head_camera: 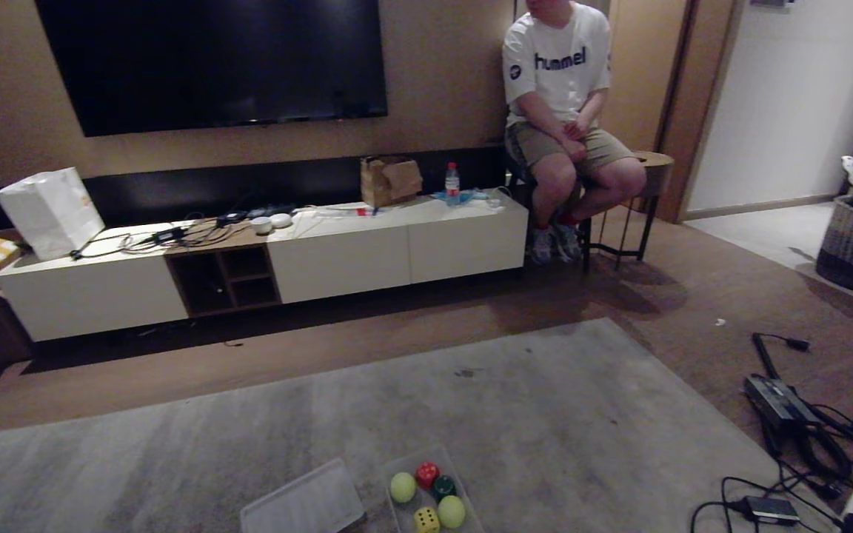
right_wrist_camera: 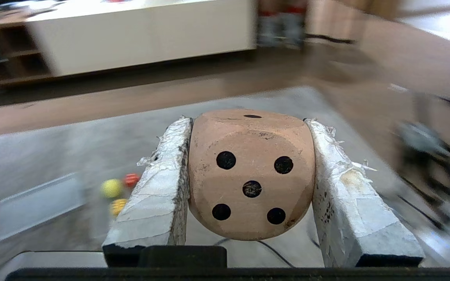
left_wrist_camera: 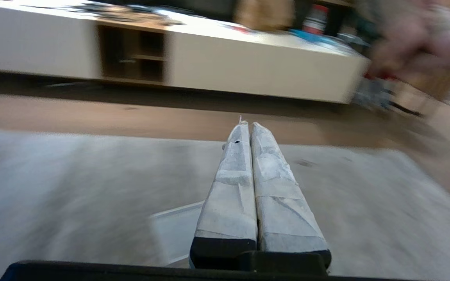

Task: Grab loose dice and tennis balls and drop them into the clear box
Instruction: Put the toys in the box

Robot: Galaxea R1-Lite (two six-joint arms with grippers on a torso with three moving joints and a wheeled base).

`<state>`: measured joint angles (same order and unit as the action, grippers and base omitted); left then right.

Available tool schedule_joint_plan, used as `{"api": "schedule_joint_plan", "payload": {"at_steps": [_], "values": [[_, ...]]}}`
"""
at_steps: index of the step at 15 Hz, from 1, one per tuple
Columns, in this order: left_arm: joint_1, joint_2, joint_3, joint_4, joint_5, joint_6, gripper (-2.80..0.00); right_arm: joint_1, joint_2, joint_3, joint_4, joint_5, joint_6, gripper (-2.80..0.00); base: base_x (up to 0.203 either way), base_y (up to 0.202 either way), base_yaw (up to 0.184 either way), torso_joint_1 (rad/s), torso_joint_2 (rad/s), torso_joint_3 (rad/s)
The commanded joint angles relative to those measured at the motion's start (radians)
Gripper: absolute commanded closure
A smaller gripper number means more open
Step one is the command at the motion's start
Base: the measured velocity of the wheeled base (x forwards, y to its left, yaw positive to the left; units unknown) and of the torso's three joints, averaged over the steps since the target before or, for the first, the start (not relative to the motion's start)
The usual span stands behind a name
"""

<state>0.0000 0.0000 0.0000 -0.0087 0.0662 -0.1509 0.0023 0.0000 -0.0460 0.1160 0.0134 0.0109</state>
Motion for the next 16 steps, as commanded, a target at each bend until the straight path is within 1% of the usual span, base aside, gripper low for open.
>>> {"api": "schedule_joint_plan", "payload": {"at_steps": [1,4,16], "values": [[0.0,0.002,0.0,0.0,0.001,-0.001,0.0,0.001,0.001,0.0,0.001,0.0,0.0,0.0,0.003,0.008,-0.195,0.002,0.0,-0.001],[0.0,0.001,0.0,0.0,0.0,-0.001,0.0,0.001,0.002,0.0,0.001,0.0,0.0,0.0,-0.003,0.0,-0.116,0.0,0.0,0.005],[0.0,0.002,0.0,0.0,0.0,0.001,0.0,0.001,0.002,0.0,0.002,0.0,0.0,0.0,0.0,0.0,0.0,0.0,0.0,0.0]]}}
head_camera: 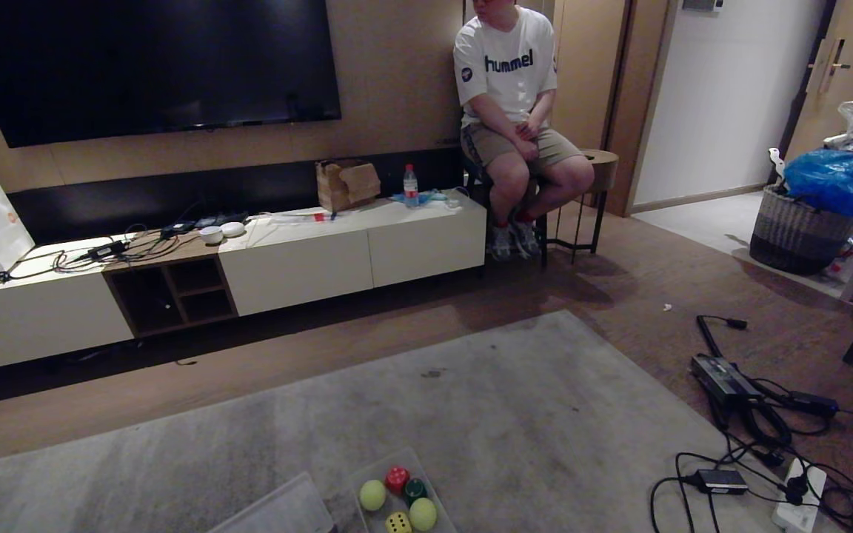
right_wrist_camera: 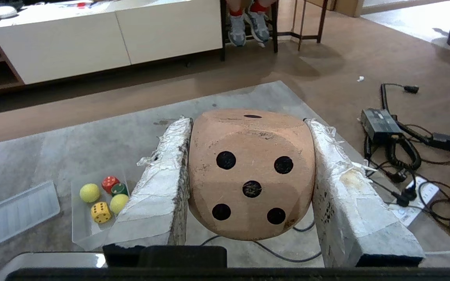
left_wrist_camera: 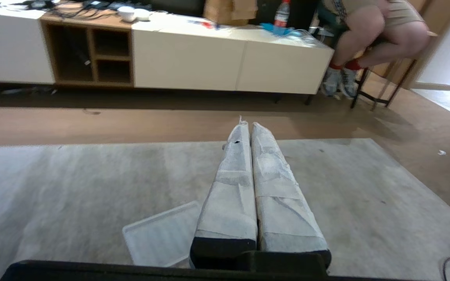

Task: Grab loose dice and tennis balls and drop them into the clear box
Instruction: Put the toys in the box

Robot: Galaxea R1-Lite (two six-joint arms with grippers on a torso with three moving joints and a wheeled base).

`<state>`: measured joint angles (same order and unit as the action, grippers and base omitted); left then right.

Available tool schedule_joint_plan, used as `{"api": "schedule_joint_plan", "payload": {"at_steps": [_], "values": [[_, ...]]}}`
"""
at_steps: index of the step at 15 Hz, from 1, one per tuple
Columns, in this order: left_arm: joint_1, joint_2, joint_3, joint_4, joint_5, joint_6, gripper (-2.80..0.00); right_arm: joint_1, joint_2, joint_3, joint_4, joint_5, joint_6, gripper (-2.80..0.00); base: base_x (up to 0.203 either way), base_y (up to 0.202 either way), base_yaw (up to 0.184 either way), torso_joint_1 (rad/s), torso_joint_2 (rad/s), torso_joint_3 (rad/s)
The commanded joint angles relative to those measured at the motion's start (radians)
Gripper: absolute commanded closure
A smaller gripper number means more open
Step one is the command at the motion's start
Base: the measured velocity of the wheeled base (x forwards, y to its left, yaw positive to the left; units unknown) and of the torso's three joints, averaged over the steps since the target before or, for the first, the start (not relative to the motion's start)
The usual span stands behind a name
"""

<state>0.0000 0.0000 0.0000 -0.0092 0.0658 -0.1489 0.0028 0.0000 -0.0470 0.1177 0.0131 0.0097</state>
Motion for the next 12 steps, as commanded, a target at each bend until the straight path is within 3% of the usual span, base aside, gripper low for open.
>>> {"api": "schedule_joint_plan", "payload": {"at_steps": [1,9,12], "values": [[0.0,0.001,0.0,0.0,0.001,-0.001,0.0,0.0,0.002,0.001,0.0,0.001,0.001,0.0,0.0,0.0,0.0,0.0,0.0,0.0],[0.0,0.001,0.0,0.0,0.002,-0.003,0.0,0.0,0.001,0.001,-0.001,0.001,0.001,0.0,0.001,-0.008,0.159,0.002,0.0,0.0],[0.0,0.002,0.0,0.0,0.002,-0.003,0.0,0.0,0.002,0.001,-0.001,0.001,0.001,0.0,0.0,-0.001,0.026,0.001,0.0,-0.107]]}}
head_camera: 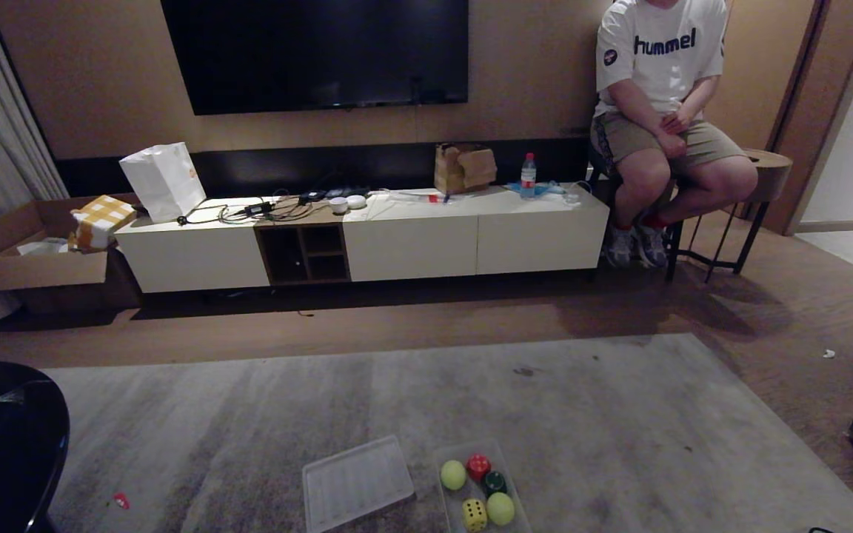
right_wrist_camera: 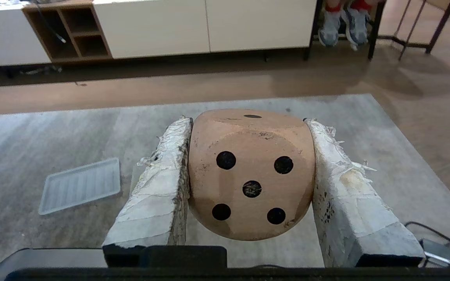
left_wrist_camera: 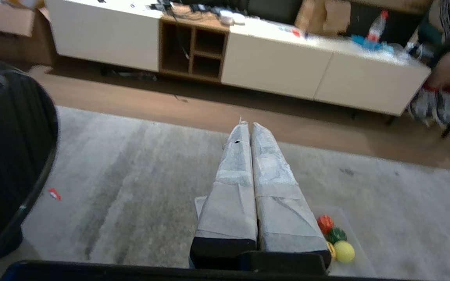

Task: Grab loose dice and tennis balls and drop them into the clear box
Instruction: Put the toys in the box

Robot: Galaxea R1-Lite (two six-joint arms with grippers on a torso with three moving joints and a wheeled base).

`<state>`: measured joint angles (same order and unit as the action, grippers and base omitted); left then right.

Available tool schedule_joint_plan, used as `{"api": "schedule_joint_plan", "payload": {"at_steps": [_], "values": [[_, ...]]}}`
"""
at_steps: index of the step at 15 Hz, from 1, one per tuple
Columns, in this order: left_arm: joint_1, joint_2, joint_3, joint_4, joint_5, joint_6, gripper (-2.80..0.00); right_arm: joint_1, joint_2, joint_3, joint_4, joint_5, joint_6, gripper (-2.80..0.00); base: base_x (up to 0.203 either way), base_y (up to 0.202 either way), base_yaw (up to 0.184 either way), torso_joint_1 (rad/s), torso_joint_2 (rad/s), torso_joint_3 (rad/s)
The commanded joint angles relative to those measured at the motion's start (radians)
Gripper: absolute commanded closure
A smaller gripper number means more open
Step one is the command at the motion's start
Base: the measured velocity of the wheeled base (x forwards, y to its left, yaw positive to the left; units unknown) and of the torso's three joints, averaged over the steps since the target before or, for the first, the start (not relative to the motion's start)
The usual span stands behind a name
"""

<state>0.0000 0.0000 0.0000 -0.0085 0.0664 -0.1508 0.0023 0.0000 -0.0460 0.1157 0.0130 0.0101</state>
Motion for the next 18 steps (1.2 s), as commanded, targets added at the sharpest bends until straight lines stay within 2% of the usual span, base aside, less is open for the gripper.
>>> {"api": "schedule_joint_plan", "payload": {"at_steps": [1,18], "values": [[0.0,0.002,0.0,-0.001,0.001,-0.001,0.0,0.001,0.002,0.0,0.001,0.001,-0.001,0.0,0.0,0.0,0.0,0.003,0.0,-0.19],[0.0,0.002,0.0,-0.001,0.001,-0.001,0.0,0.001,0.002,0.0,0.001,-0.001,0.005,0.0,0.0,0.0,0.0,0.003,0.0,-0.196]]}}
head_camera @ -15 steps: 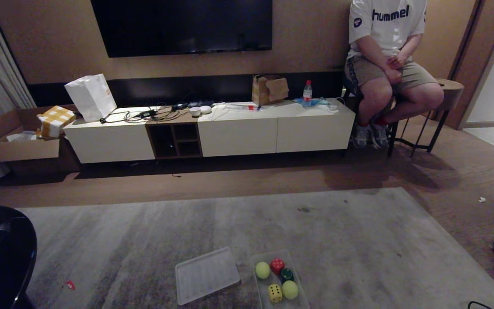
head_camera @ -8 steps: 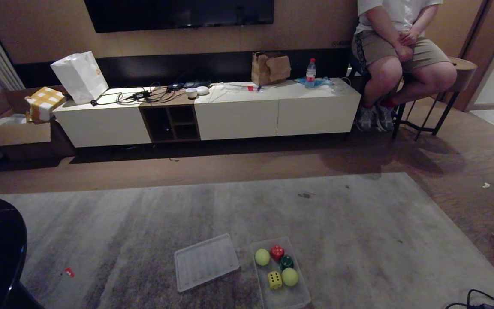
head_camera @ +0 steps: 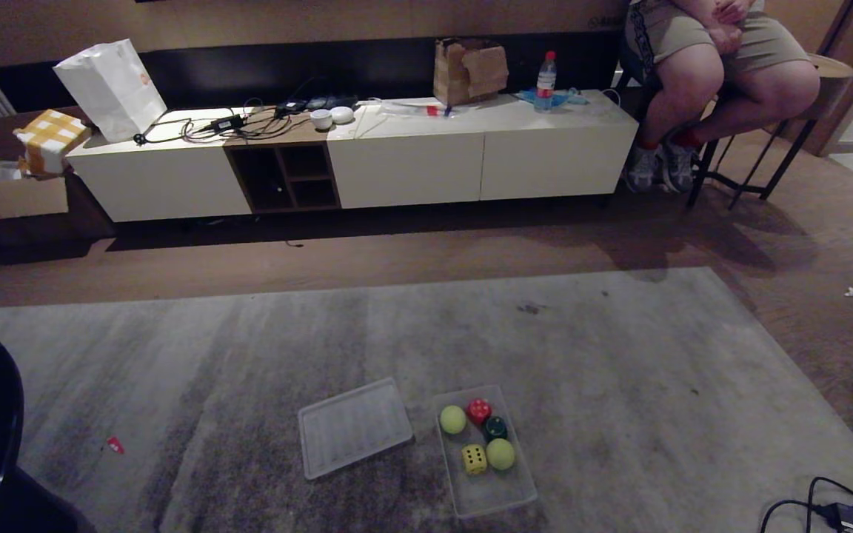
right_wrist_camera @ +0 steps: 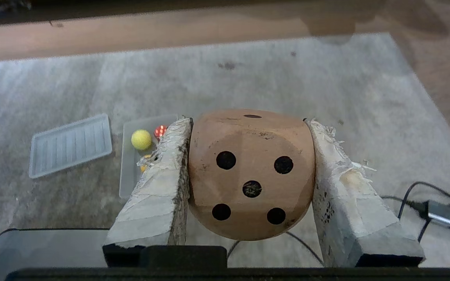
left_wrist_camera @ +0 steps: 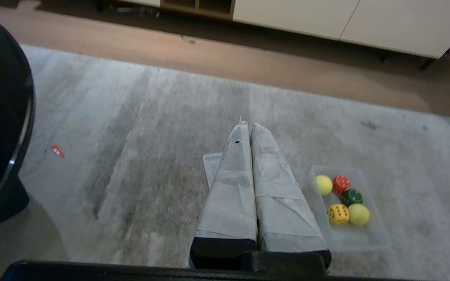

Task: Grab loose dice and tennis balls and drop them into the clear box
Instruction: Put the toys in the box

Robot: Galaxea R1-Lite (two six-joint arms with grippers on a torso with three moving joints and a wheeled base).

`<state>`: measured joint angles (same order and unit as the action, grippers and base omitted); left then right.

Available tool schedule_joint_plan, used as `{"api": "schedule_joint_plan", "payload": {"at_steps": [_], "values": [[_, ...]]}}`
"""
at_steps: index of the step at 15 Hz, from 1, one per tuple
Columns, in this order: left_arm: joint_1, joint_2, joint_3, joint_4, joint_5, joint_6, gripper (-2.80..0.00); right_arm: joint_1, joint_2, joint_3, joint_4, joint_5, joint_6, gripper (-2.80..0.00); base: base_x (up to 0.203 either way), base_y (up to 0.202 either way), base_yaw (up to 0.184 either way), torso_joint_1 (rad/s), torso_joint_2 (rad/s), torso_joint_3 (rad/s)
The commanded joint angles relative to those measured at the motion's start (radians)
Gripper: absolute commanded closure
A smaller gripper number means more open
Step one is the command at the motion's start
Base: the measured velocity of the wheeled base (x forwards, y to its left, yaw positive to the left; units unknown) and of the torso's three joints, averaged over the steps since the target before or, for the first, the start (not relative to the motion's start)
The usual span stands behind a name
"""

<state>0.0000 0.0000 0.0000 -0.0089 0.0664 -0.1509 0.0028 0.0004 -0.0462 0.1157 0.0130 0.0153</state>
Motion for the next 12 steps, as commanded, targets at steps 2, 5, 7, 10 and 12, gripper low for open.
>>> {"api": "schedule_joint_plan", "payload": {"at_steps": [2,5,7,10,12], "values": [[0.0,0.002,0.0,0.0,0.001,-0.001,0.0,0.0,0.001,0.0,0.001,0.001,0.0,0.0,0.0,0.0,0.0,0.002,0.0,-0.2],[0.0,0.002,0.0,0.0,0.001,-0.001,0.0,0.0,0.001,0.0,0.001,0.001,0.0,0.0,0.0,0.0,0.0,0.001,0.0,-0.198],[0.0,0.002,0.0,0.0,0.001,-0.001,0.0,0.0,0.001,0.0,0.001,0.0,0.0,0.0,0.0,0.0,0.0,0.002,0.0,-0.202],[0.0,0.0,0.0,0.0,0.001,-0.001,0.0,0.0,0.001,0.0,0.001,0.001,0.0,0.0,0.0,0.0,0.0,0.006,0.0,-0.192],[0.0,0.002,0.0,0.0,0.001,-0.001,0.0,0.0,0.001,0.0,0.001,0.001,0.0,0.0,0.0,0.0,0.0,-0.002,0.01,-0.202]]}}
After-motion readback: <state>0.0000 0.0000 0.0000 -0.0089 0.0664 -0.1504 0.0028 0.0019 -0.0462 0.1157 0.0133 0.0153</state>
